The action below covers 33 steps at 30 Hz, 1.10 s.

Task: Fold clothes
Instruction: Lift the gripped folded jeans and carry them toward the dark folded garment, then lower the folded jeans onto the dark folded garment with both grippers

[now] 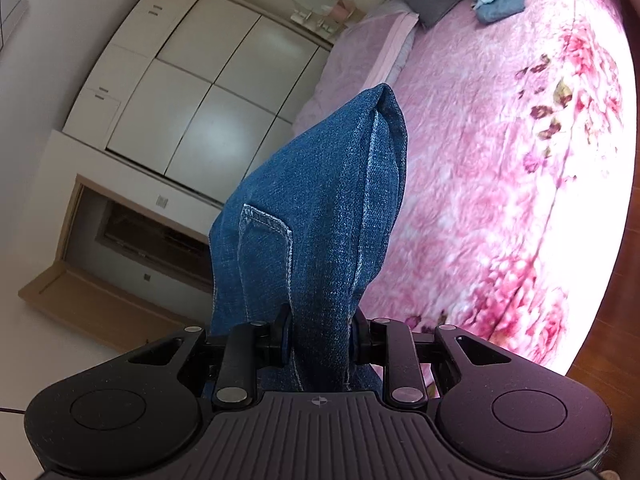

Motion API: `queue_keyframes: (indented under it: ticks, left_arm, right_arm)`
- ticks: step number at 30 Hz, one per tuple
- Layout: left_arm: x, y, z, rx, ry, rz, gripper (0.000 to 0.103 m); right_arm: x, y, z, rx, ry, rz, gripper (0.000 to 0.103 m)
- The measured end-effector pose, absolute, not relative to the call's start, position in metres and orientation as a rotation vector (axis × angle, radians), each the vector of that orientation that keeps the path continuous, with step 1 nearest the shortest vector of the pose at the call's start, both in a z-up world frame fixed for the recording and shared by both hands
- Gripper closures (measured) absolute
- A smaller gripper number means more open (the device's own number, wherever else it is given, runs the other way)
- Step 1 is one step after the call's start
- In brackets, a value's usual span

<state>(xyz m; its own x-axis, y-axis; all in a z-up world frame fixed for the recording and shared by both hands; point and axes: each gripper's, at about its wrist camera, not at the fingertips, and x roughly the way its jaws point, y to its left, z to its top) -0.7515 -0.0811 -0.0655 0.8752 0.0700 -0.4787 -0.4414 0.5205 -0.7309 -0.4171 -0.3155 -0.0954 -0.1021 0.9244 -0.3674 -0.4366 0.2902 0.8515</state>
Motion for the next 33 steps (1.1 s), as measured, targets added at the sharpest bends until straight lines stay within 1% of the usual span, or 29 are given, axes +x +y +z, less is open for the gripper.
queue_keyframes:
  ticks: [7, 11, 13, 17, 21, 25, 33]
  left_arm:
    - [-0.855, -0.023, -0.075, -1.0, 0.389, 0.458, 0.087]
    - [-0.921, 0.039, -0.086, -1.014, 0.44, 0.496, 0.087]
    - [-0.946, 0.074, -0.089, -1.044, 0.492, 0.497, 0.087]
    - [-0.984, 0.151, -0.093, -1.023, 0.613, 0.439, 0.087]
    - [-1.004, 0.213, -0.098, -0.967, 0.703, 0.413, 0.087]
    - [-1.011, 0.268, -0.106, -0.945, 0.758, 0.389, 0.087]
    - [-0.965, 0.361, -0.135, -0.89, 0.836, 0.274, 0.087]
  right_arm:
    - [-0.493, -0.229, -0.114, 0.523, 1.241, 1.347, 0.077]
    - [-0.563, -0.164, -0.139, 0.523, 1.319, 1.351, 0.077]
    - [-0.599, -0.134, -0.15, 0.529, 1.36, 1.328, 0.077]
    - [-0.674, -0.091, -0.167, 0.571, 1.437, 1.216, 0.077]
    - [-0.731, -0.048, -0.189, 0.645, 1.458, 1.123, 0.077]
    - [-0.762, -0.004, -0.202, 0.671, 1.499, 1.06, 0.077]
    - [-0.773, 0.069, -0.217, 0.722, 1.443, 0.927, 0.077]
